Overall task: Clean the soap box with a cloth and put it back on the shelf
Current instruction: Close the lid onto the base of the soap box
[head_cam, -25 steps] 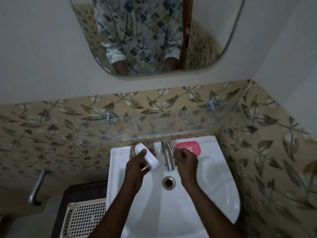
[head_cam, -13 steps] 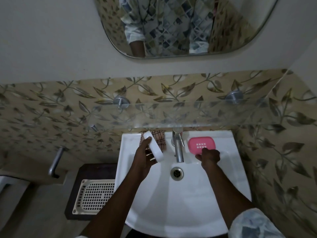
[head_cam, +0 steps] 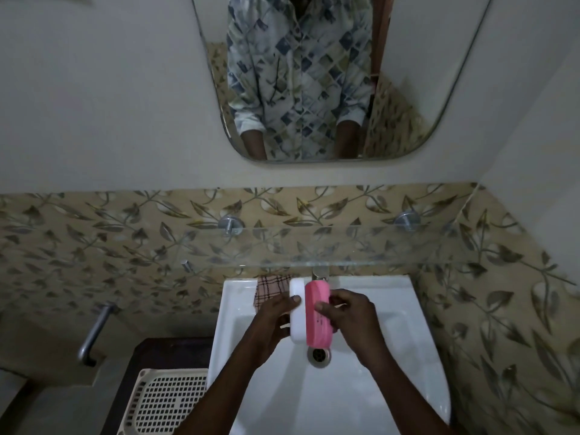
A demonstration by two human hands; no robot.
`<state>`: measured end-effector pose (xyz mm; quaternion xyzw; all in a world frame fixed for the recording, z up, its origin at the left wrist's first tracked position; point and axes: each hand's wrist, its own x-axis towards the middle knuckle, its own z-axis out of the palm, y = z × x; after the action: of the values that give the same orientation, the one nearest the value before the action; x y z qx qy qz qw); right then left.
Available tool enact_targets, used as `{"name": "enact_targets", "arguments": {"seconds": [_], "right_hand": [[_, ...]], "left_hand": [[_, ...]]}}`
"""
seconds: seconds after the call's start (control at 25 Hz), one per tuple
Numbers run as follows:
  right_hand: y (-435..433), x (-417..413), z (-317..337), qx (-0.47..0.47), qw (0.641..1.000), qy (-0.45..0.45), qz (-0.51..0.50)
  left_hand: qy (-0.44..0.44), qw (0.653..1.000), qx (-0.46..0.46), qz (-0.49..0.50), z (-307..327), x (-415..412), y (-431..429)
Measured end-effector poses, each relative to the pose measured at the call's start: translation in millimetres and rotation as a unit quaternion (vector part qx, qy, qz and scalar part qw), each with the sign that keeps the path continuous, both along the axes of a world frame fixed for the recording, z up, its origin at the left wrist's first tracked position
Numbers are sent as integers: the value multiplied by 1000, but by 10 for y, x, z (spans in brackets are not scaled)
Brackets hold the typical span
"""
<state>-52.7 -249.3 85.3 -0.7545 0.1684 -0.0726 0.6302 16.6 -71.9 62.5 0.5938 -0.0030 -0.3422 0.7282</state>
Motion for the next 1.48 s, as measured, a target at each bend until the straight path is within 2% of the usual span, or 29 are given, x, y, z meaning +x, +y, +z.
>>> {"name": "enact_targets", "arguments": {"seconds": [0.24, 0.36, 0.44, 0.6, 0.96, 1.28, 1.48], "right_hand": [[312, -10, -52, 49, 999, 4, -21], [388, -51, -112, 162, 987, 19, 0], [402, -50, -106, 188, 982, 16, 6], [430, -10, -21, 185, 983, -3, -21], [471, -41, 131, 193, 980, -39, 21], [503, -67, 198, 205, 977, -35, 51], [443, -52, 248, 217, 972, -6, 86]], "left_hand": [[-5, 1000, -22, 5, 140, -69, 44], [-18, 999, -24, 16, 186, -59, 67], [-26, 999, -20, 10, 203, -41, 81], [-29, 999, -16, -2, 232, -26, 102], [-43, 999, -24, -17, 285, -89, 167], [-63, 998, -12, -19, 344, -91, 224], [-66, 996, -25, -59, 397, -19, 309]]}}
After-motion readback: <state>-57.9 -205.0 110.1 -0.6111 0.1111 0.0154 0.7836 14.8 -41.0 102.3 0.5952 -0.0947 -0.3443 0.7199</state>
